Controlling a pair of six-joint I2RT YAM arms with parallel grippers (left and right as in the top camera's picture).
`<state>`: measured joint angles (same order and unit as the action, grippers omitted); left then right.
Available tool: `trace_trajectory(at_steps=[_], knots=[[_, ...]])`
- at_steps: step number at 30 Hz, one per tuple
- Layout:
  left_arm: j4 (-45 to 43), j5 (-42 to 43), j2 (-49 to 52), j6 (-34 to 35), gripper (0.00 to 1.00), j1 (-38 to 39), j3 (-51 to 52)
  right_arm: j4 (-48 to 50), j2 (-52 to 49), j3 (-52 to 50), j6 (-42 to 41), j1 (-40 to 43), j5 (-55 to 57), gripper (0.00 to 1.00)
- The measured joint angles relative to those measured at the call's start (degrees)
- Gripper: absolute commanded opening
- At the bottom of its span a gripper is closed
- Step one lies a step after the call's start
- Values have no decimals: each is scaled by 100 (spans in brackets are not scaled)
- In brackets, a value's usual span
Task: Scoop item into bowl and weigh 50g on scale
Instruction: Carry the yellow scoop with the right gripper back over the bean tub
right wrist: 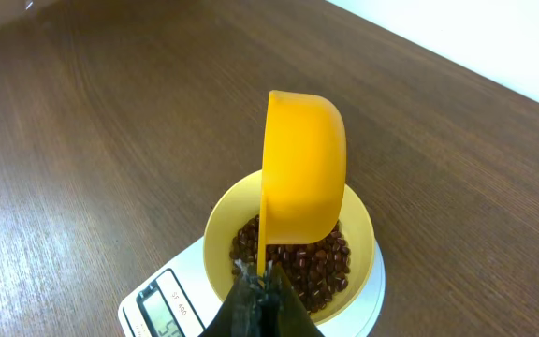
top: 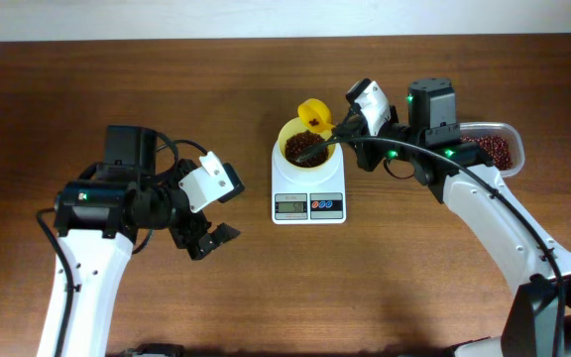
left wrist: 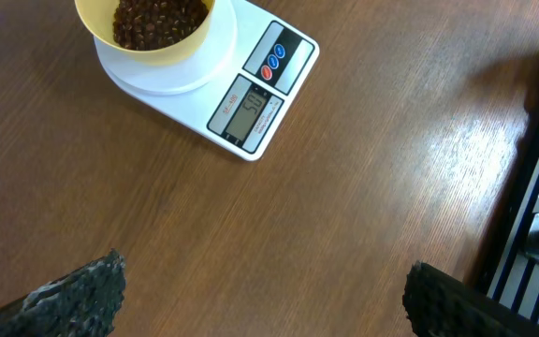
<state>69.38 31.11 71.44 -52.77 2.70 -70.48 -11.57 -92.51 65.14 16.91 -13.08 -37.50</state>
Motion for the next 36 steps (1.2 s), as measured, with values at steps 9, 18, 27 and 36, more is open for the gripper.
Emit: trace_trajectory(at_steps=[9, 18, 27, 36], knots=[[2, 0, 0, 0, 99, 0, 0, 120, 0, 0, -234, 31, -94, 4], [2, 2, 0, 0, 99, 0, 0, 243, 0, 2, -1604, 1314, -1182, 4], [2, 0, 0, 0, 99, 0, 0, -1303, 0, 2, -1388, 3403, -1248, 4], [0, 0, 0, 0, 99, 0, 0, -1974, 295, 0, -811, 3991, 739, 4]])
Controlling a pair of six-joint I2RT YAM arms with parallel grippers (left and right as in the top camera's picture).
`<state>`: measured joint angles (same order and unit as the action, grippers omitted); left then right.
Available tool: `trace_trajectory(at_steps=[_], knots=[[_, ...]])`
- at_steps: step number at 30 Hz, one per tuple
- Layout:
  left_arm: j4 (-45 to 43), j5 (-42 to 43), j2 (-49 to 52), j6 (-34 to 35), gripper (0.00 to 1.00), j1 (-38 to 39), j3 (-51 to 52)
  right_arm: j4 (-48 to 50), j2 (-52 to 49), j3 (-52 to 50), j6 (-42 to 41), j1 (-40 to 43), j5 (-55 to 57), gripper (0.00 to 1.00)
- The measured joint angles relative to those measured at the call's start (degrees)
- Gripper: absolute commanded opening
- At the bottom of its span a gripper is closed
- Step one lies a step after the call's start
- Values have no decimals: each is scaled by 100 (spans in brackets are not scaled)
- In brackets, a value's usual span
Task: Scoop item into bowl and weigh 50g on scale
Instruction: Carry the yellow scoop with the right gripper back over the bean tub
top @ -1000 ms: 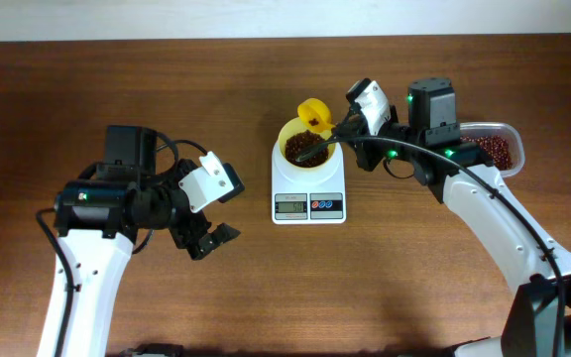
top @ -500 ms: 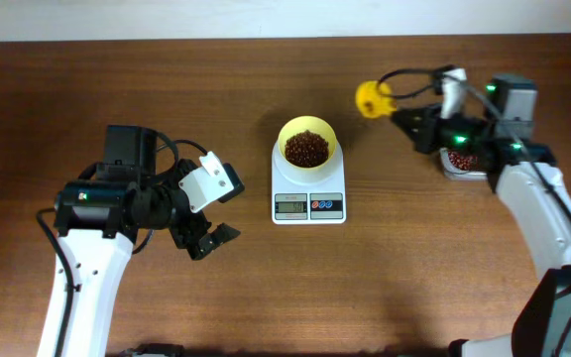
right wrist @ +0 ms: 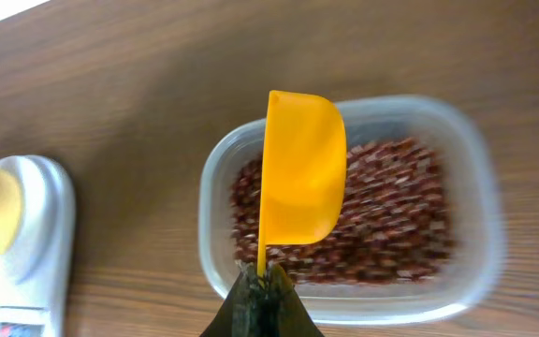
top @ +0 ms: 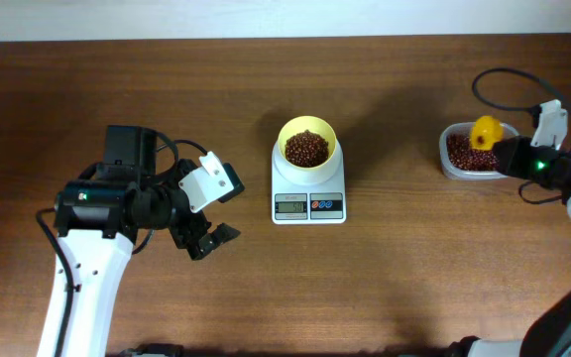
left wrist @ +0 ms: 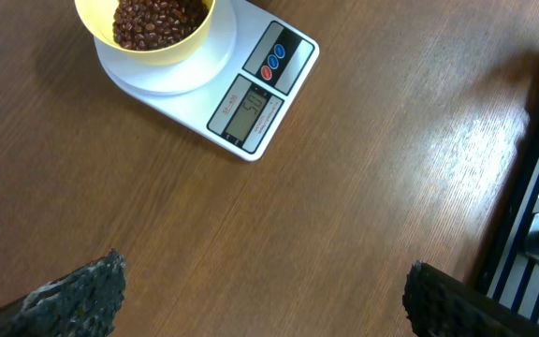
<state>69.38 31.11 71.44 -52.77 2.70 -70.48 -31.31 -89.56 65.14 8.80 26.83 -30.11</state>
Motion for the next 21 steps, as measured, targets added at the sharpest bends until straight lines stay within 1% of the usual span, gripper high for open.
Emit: trace_trajectory(at_steps=[3, 7, 10, 13, 17, 21], knots=[[0, 0, 0, 0, 99, 0, 0, 4, 684, 0, 190, 0, 592, 4], [0, 0, 0, 0, 99, 0, 0, 2, 1266, 0, 378, -2, 894, 4], [0, 0, 0, 0, 99, 0, 0, 0, 1390, 0, 516, -2, 999, 4], [2, 0, 2, 0, 99, 0, 0, -94, 1392, 0, 990, -90, 1207, 4], [2, 0, 0, 0, 99, 0, 0, -109, 1392, 0, 1582, -990, 2251, 4], [0, 0, 0, 0, 99, 0, 0, -131, 1392, 0, 1790, -1596, 3377, 4]])
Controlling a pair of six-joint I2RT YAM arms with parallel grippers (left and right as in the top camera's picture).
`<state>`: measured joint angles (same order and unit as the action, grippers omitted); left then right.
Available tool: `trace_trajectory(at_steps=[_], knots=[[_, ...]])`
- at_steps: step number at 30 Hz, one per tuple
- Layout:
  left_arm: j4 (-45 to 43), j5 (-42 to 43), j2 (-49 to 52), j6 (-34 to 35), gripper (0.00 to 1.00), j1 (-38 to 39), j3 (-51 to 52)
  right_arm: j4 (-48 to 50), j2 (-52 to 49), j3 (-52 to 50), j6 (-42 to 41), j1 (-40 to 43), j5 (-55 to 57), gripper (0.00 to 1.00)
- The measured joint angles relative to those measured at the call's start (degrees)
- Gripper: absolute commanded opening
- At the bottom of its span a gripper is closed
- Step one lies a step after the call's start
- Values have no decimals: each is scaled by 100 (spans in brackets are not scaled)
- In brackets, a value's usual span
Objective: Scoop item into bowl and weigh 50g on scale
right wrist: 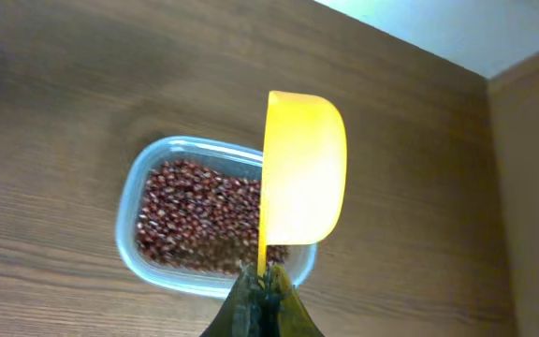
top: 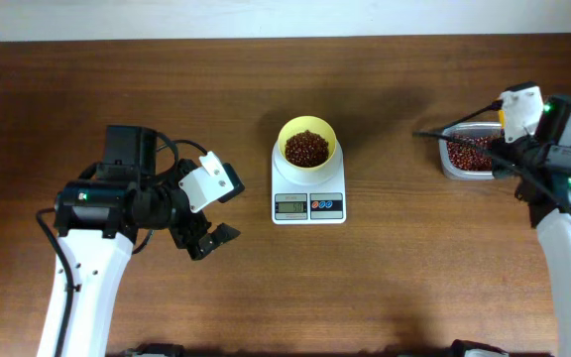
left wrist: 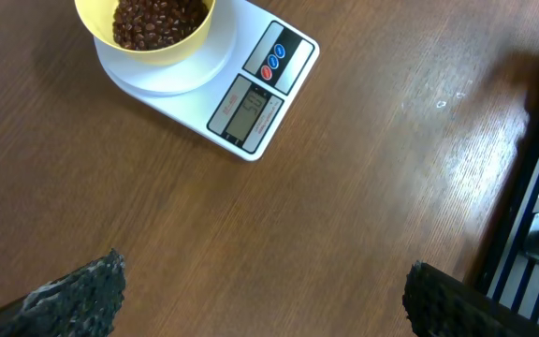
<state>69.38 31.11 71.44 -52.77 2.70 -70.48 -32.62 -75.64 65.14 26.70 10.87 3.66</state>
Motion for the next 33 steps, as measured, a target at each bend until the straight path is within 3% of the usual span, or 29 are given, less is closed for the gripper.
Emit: trace_trajectory(at_steps=[8, 15, 19, 24, 28, 33], knots=[[0, 0, 0, 0, 99, 0, 0, 9, 50, 0, -175, -39, 15, 4], [0, 0, 0, 0, 99, 0, 0, -179, 1097, 0, -1917, -44, -1360, 4], [11, 0, 0, 0, 99, 0, 0, -1482, 2081, 2, -2361, -44, -1464, 4], [2, 0, 0, 0, 99, 0, 0, -2981, 2310, -46, -4199, -44, -1537, 4], [2, 0, 0, 0, 99, 0, 0, -2763, 2035, -780, -5313, -44, -1593, 4], [2, 0, 0, 0, 99, 0, 0, -2243, 1497, -1661, -5748, -44, -2026, 4]])
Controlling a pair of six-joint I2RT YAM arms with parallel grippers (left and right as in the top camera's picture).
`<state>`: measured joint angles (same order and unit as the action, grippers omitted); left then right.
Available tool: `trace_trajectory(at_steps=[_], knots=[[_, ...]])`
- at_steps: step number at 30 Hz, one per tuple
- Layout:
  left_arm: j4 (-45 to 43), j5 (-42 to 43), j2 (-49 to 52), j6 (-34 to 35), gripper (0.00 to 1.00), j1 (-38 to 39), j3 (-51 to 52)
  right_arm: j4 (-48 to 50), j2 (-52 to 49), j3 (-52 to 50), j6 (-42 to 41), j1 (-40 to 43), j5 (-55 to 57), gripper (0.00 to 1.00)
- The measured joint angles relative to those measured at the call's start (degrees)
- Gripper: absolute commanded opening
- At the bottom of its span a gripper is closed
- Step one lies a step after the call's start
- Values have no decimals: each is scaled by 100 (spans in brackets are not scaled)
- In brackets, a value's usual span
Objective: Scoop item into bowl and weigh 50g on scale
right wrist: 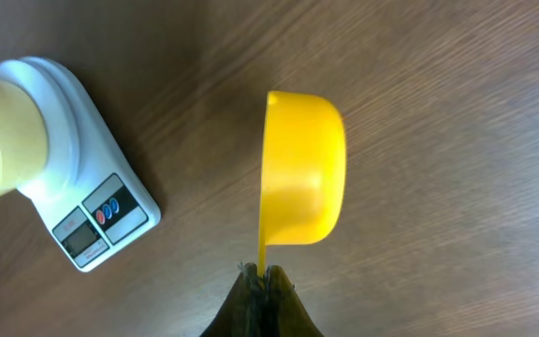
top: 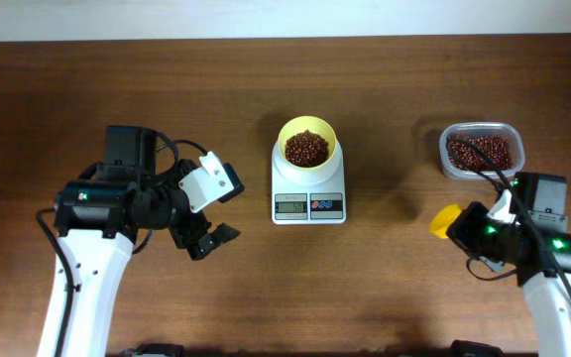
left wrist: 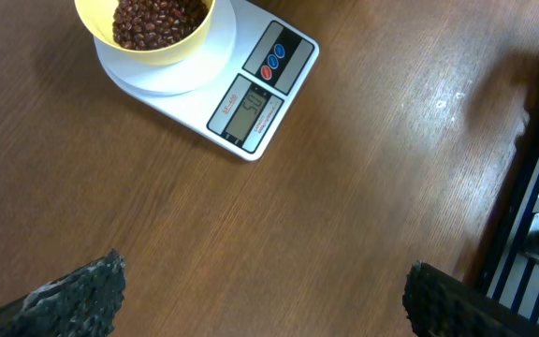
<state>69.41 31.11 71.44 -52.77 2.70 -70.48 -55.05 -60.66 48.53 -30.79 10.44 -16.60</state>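
A yellow bowl (top: 306,149) holding red beans sits on the white scale (top: 308,206) at mid-table; the scale's display (left wrist: 244,109) is lit. My right gripper (right wrist: 264,273) is shut on the thin handle of a yellow scoop (right wrist: 302,168), held above bare wood right of the scale (right wrist: 82,201) and in front of the bean container (top: 480,151). The scoop (top: 444,220) shows its rounded back, so its inside is hidden. My left gripper (left wrist: 262,300) is open over bare table left of the scale, nothing between its fingers (left wrist: 73,295).
The clear plastic container of red beans stands at the back right. A dark metal frame lies along the table's edge in the left wrist view. Wood table (top: 365,288) stretches in front of the scale.
My right gripper has moved with the scoop from over the bean container at the back right to a spot nearer the front, between container and scale. The left arm has not moved.
First my right gripper held the scoop tipped over the bowl on the scale. Then the scoop was over the bean container at the right, and stayed there a moment later. Now it hangs over bare table in front of the container. The left gripper stayed open and still.
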Motion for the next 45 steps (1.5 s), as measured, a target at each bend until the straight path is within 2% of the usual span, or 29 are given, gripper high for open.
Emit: trace_trajectory(at_steps=[4, 10, 18, 21, 25, 27, 28, 31, 36, 40, 45], knots=[[-2, 0, 0, 2, 99, 0, 0, 177, -396, -227, -74, 0, -431, 4], [0, 0, 0, 0, 99, 0, 0, 496, -433, -234, -81, 0, -560, 4], [-2, 2, 0, 0, 99, 0, 0, 476, -433, -232, -79, 0, -555, 4], [0, 0, 0, 0, 99, 0, 0, 262, -433, -234, -79, 0, -555, 10], [-2, 0, 0, 0, 99, 0, 0, 144, -433, -238, -48, 0, -555, 9], [-2, 0, 0, 0, 99, 0, 0, 334, -433, -251, 114, 0, -557, 8], [-2, 0, 0, 0, 99, 0, 0, 426, -435, -278, 164, 0, -557, 4], [-2, 0, 0, 0, 99, 0, 0, 1099, -433, -868, 549, 0, -1078, 4], [0, 0, 0, 0, 99, 0, 0, 1377, -439, -1449, 1226, 0, -1725, 4], [0, 0, 0, 0, 99, 0, 0, 1338, -439, -1526, 1945, 0, -2277, 4], [-2, 0, 0, 0, 99, 0, 0, 879, -439, -1539, 2111, 0, -2070, 4]])
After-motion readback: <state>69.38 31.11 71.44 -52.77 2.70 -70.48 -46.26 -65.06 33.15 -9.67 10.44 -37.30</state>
